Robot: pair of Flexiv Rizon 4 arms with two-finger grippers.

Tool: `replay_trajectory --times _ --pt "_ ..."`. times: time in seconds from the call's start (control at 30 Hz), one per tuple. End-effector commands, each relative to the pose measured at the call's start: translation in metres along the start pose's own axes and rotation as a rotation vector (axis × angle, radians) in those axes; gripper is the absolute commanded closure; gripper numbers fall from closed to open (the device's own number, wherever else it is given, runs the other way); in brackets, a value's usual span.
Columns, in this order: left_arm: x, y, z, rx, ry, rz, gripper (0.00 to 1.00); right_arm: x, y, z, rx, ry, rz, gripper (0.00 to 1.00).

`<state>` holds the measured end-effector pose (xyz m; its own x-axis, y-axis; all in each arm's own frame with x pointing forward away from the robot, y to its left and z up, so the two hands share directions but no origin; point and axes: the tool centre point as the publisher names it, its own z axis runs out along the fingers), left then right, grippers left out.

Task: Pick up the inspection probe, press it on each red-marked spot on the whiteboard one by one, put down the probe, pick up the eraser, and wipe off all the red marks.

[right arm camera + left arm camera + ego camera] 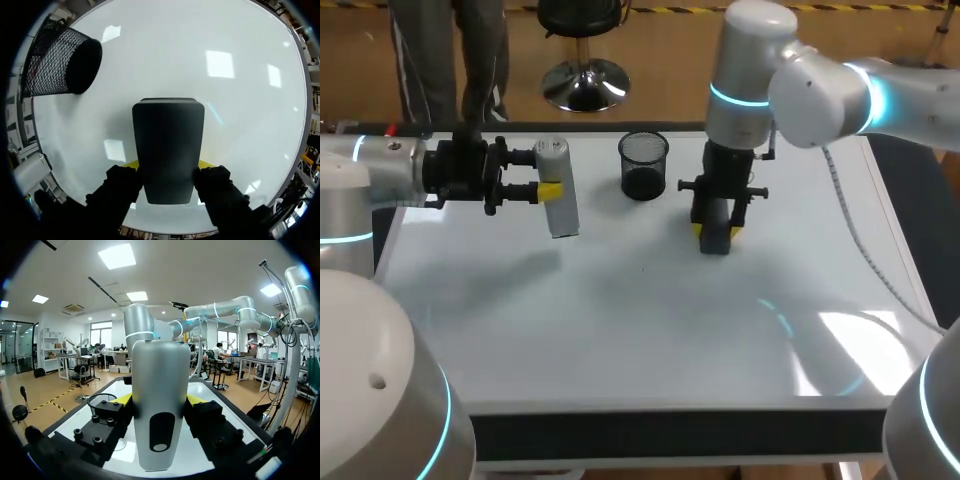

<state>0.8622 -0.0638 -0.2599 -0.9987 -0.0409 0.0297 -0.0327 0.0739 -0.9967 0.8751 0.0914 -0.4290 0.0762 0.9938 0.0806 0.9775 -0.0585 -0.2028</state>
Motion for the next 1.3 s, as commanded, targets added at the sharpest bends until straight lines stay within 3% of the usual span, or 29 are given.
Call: replay_trajectory --times 0.03,0.27,0.57,1.0,1.3 --pt "0.001 0.000 0.000 0.001 -0.002 0.002 1.00 -0.025 -0.001 0.021 -0.016 0.011 0.009 1.00" --pt "0.001 0.000 0.000 0.001 -0.002 0.002 1.00 -0.015 -0.007 -0.004 -0.063 0.004 -0.005 1.00" --pt "0.001 0.000 0.000 0.001 -0.002 0.002 1.00 0.019 -0.012 -0.018 -0.090 -0.020 -0.062 1.00" --pt "0.001 0.000 0.000 0.001 -0.002 0.002 1.00 0.070 -0.020 -0.008 -0.083 -0.016 -0.140 1.00" --pt "0.001 0.000 0.000 0.001 -0.002 0.002 1.00 0.083 -0.020 0.001 -0.072 -0.008 -0.164 1.00"
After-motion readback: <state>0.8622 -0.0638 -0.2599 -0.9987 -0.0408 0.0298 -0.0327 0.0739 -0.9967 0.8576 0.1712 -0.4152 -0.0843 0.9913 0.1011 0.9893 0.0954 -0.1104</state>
